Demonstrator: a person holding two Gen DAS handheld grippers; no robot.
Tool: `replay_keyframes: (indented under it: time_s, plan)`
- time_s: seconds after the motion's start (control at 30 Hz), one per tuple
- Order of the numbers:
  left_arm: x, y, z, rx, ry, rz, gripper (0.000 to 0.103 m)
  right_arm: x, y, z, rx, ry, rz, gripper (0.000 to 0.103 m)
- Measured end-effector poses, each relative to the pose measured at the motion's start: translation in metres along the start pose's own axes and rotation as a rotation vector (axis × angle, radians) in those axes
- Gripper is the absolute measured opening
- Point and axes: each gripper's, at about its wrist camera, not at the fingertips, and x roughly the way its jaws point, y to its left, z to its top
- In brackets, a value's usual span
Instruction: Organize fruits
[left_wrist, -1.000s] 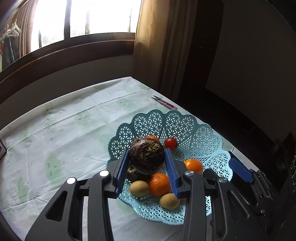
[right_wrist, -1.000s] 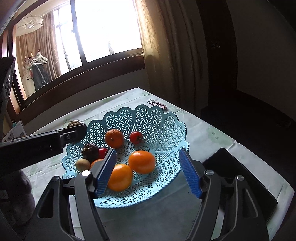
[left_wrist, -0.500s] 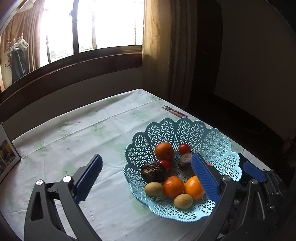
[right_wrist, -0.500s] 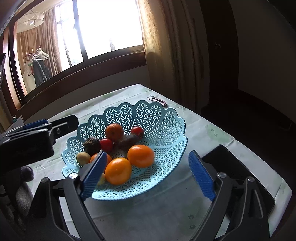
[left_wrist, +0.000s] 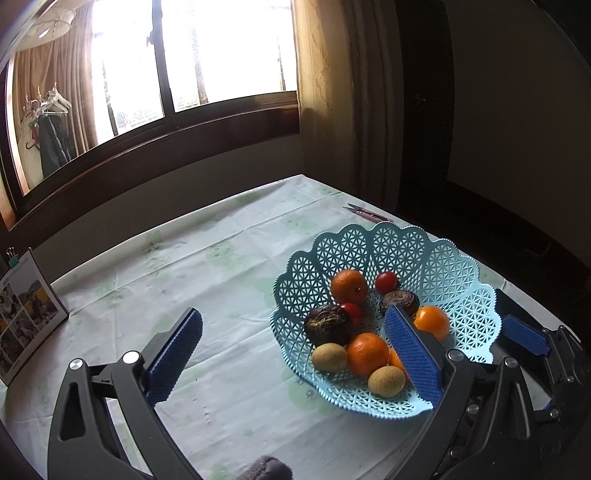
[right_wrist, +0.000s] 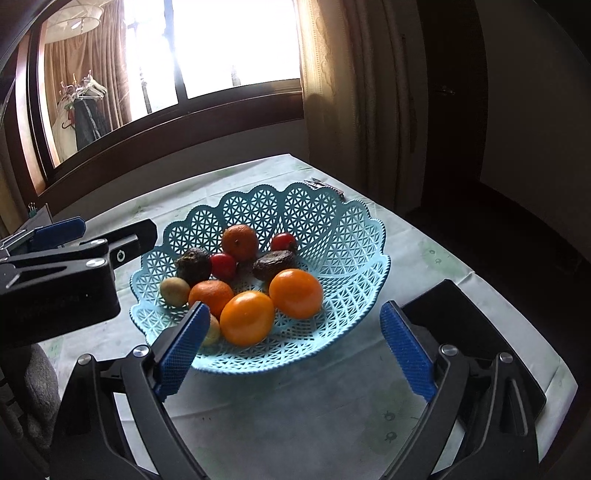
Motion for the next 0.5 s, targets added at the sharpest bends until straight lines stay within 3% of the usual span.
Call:
replay_keyframes:
  time_s: [0.5]
  plan:
    - [-0.007,0.0078,-0.0108,-0.013,0.011,0.026,0.098,-0.0031,0.0105,-0.0039,-0.027,0.001,-0.01,0.095]
